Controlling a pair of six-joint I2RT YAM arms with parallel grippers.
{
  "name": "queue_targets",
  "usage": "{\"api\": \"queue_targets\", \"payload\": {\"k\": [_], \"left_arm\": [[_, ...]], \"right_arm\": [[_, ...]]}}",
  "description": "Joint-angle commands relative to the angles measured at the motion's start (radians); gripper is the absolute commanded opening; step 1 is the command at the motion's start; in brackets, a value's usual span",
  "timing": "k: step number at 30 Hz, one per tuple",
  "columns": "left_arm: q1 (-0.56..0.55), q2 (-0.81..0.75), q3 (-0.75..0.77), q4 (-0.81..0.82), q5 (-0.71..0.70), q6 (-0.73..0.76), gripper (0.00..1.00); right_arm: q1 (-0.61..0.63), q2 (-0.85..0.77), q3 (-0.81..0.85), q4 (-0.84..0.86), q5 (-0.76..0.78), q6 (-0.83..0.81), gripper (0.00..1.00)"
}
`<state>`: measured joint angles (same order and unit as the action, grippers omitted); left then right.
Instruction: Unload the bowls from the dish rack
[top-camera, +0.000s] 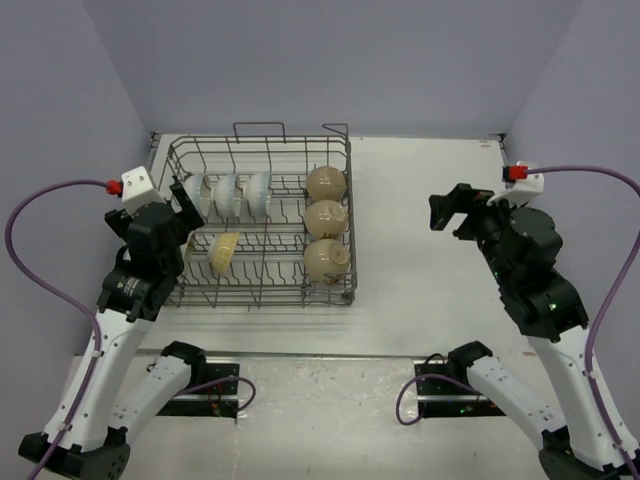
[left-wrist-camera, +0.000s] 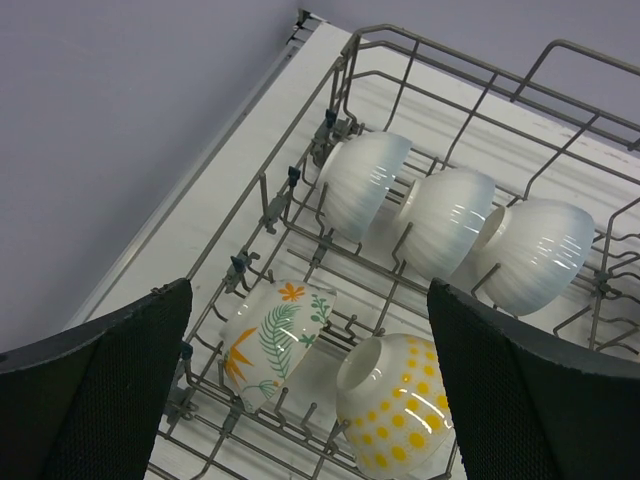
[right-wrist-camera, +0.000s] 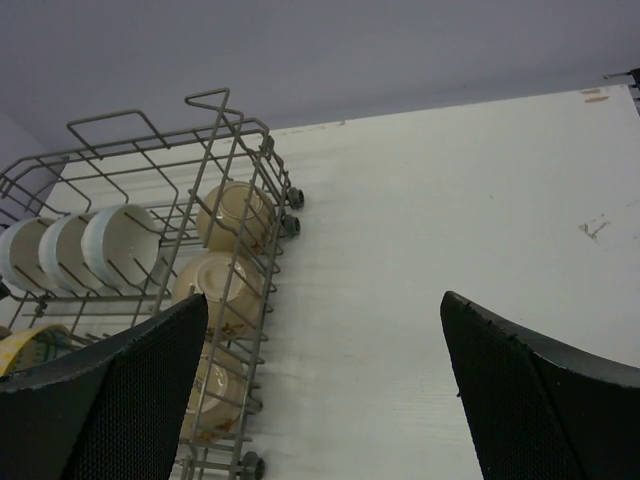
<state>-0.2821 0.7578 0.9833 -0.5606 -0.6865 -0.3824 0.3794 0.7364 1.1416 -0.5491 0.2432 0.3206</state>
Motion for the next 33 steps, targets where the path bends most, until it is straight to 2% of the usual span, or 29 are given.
{"api": "queue_targets", "payload": {"k": [1,26,33], "left_arm": [[0.006,-0.002,-0.011,0.047,-0.028,-0.009,1.0],[0.006,-0.034,-0.023,0.047,-0.064,-0.024,1.0],[0.017,-0.058,-0.018,0.008,-0.163,-0.093,1.0]], "right_arm": [[0.004,-0.023,-0.016,0.058,0.004,-0.005,0.99],[0.003,-0.035,-0.037,0.069,-0.018,0.011,0.99],[0.004,-0.048,-0.017,0.118,-0.09,0.04,0.99]]}}
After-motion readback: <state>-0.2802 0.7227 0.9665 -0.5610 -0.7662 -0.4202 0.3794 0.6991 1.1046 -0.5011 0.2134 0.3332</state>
